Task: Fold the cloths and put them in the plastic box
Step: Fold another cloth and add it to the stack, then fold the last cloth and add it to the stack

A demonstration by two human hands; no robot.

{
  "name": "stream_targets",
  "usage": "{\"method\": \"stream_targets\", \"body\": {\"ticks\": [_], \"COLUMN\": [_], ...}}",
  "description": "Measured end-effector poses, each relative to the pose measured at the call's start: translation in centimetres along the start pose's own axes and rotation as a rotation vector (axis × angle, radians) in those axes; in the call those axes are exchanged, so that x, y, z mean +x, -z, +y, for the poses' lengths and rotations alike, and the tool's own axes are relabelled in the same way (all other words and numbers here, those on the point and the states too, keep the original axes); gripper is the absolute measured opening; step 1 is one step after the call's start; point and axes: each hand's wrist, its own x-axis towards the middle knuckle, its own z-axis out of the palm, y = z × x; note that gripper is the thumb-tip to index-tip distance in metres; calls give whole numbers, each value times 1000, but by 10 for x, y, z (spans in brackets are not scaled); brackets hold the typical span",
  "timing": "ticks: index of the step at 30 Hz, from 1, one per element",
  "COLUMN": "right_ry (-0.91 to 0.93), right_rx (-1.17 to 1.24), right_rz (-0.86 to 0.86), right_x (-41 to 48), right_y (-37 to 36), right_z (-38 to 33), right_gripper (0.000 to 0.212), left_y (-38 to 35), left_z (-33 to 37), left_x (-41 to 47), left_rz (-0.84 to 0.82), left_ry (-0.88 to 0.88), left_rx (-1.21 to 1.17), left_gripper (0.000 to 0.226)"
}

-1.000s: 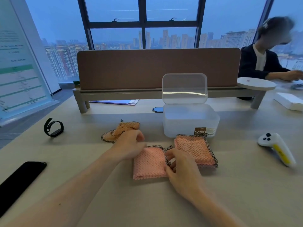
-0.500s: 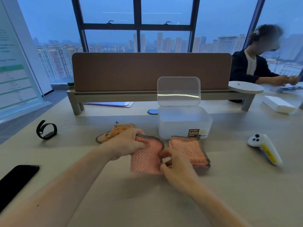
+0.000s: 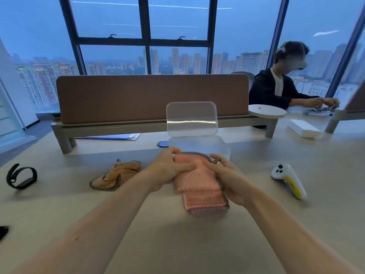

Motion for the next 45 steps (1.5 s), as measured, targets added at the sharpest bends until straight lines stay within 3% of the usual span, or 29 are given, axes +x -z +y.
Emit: {"method": "stream_targets", "body": {"ticks": [3,5,10,18,25,29,32,38,42,45], "right_ry": [65,94,94,294,426,395,315,339,552,745], "right_rx": [-272,-360,-490,-901,-1072,-1072,-1012,-1006,-1121,-1360], "right_rz": [109,136,147,217,358,370,358,368,436,282], "right_x": [7,12,19,18,13,3,3,3,-7,-11], "right_y": [11,17,26,30,31,31,27,34,32,17], "right_z": [2,3,5,26,35,50,62,58,53,61], "right_gripper": [80,79,70,70,65,64,62,55,48,45], "left_y": [-26,-41,-56,-59,-49,-45,-47,-30,39,105], "left_z": [-27,-36,-46,-61,-67,-72,-71,-69,-77,-106], "left_x": [10,13,12,7,-1,-4,-2,-10,-13,-17], "left_rz": [122,180,315,345,324,250,272,172,423,592], "left_ry": [47,38,-158,-146,-88,48,53,89,-77,-91], "left_rx": [13,15,235,350,415,283,92,78,366,721], "left_gripper": [52,41,19,30,36,34,30,38,25,19]}}
